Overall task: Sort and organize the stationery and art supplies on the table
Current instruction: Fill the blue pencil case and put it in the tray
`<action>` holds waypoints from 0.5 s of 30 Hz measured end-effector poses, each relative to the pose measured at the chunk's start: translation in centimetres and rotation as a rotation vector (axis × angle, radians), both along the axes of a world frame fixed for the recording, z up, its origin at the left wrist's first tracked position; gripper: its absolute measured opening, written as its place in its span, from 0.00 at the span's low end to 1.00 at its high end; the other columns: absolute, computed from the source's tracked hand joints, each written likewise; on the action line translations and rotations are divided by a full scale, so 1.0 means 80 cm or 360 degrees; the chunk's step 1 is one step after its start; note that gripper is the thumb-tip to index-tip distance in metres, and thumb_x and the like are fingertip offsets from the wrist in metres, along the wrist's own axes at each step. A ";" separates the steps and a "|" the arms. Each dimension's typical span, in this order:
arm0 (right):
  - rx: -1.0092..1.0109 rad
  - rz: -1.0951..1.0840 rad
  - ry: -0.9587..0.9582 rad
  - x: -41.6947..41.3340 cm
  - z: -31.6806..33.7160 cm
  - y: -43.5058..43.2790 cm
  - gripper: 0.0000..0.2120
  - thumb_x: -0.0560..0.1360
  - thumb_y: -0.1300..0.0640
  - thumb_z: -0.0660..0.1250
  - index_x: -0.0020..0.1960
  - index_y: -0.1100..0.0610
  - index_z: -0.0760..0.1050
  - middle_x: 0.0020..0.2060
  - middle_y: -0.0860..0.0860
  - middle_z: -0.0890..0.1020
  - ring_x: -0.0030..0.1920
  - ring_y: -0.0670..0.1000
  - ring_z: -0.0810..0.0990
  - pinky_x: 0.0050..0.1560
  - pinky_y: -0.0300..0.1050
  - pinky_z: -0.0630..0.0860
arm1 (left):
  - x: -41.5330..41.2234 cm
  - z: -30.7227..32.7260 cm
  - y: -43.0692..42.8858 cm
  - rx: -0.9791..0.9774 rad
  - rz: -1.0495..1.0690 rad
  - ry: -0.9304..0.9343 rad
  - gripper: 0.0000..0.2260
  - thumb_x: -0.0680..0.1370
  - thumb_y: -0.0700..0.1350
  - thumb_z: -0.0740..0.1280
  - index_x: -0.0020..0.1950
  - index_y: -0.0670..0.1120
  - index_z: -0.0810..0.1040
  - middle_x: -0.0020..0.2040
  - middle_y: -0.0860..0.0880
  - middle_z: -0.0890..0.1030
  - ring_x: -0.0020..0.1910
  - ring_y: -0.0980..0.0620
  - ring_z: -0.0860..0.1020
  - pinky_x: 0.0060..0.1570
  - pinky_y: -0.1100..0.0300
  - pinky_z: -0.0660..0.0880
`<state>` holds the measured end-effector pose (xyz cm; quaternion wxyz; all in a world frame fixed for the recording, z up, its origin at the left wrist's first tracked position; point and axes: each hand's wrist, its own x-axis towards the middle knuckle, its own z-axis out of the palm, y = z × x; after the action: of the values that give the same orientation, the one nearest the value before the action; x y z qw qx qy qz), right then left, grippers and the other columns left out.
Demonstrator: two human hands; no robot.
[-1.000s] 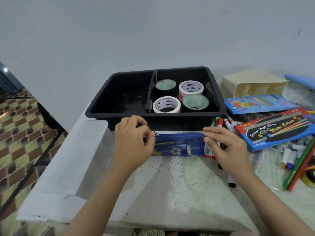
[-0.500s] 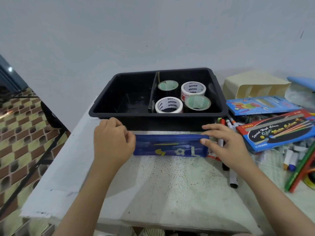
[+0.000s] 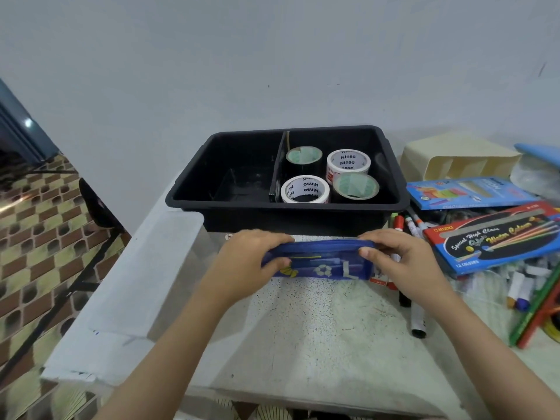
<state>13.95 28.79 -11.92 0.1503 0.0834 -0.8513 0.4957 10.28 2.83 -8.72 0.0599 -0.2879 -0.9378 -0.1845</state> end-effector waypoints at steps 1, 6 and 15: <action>-0.0010 0.0020 0.0010 0.000 0.002 -0.001 0.12 0.73 0.64 0.70 0.46 0.46 0.79 0.45 0.41 0.81 0.49 0.37 0.77 0.45 0.30 0.74 | 0.000 -0.001 0.002 -0.0001 0.0024 -0.0028 0.13 0.77 0.48 0.67 0.62 0.53 0.78 0.52 0.55 0.82 0.50 0.56 0.77 0.54 0.59 0.74; -0.0176 0.0065 0.0064 -0.005 0.017 -0.001 0.13 0.73 0.64 0.68 0.47 0.45 0.79 0.42 0.42 0.84 0.44 0.40 0.80 0.43 0.30 0.75 | 0.006 0.016 0.003 0.0200 0.0134 -0.0084 0.10 0.77 0.46 0.66 0.57 0.54 0.82 0.46 0.58 0.83 0.43 0.58 0.79 0.41 0.63 0.75; 0.0015 -0.0320 0.0391 -0.051 0.043 0.007 0.10 0.75 0.48 0.61 0.50 0.47 0.79 0.42 0.42 0.81 0.43 0.48 0.78 0.41 0.39 0.73 | -0.020 0.097 -0.032 0.0803 0.0549 0.0034 0.13 0.75 0.40 0.69 0.38 0.59 0.79 0.30 0.67 0.79 0.32 0.66 0.78 0.37 0.63 0.74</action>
<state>9.87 29.35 -8.49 0.3018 0.0583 -0.8328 0.4603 8.70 0.29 -0.95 0.1698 -0.1025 -0.8967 -0.3956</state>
